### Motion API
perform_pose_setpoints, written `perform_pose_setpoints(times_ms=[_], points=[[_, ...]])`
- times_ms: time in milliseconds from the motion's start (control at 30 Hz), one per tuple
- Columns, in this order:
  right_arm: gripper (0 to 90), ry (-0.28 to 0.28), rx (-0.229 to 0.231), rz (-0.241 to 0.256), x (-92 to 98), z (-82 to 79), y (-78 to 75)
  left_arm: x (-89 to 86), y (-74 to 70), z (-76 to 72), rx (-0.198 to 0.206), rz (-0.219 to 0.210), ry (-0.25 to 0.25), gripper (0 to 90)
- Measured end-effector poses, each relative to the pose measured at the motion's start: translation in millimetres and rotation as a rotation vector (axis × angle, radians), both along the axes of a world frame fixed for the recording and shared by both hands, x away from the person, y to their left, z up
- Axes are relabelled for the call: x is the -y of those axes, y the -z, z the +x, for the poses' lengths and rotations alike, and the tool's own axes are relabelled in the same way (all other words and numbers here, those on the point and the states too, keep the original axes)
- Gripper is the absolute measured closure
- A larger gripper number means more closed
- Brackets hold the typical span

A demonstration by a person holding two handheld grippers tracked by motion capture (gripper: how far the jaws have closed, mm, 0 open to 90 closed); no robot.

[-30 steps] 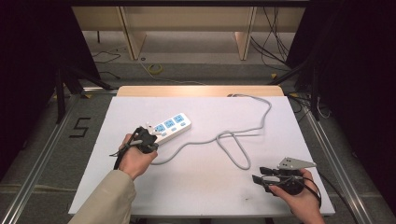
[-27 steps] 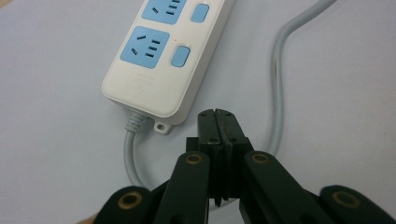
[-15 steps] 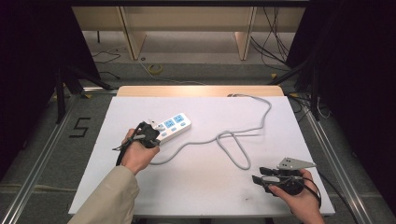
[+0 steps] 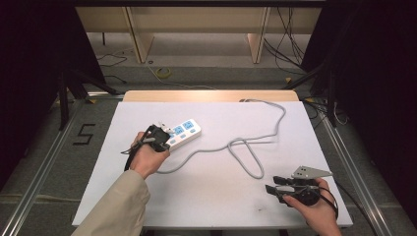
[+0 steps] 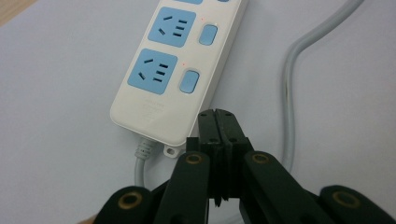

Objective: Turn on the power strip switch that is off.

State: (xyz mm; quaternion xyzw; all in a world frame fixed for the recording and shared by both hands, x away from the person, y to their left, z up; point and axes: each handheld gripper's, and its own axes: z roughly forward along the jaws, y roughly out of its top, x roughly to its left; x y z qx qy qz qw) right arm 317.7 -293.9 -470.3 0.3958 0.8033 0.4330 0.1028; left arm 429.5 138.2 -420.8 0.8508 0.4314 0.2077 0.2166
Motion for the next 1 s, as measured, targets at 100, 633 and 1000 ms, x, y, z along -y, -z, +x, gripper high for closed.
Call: perform_pose_setpoints(times_ms=[100,633,1000], points=[[49.9,0.000,0.000,0.000,0.1,0.0,0.1,1.0,-0.6,2.4,-0.003,0.002,0.002,89.8],[49.9,0.000,-0.002,-0.001,0.1,0.1,0.2,3.8,-3.7,14.2,-0.009,0.013,0.001,89.8],[50.0,-0.002,-0.003,0.000,0.0,0.1,0.2,9.6,-5.1,22.2,-0.012,0.026,0.004,89.8]])
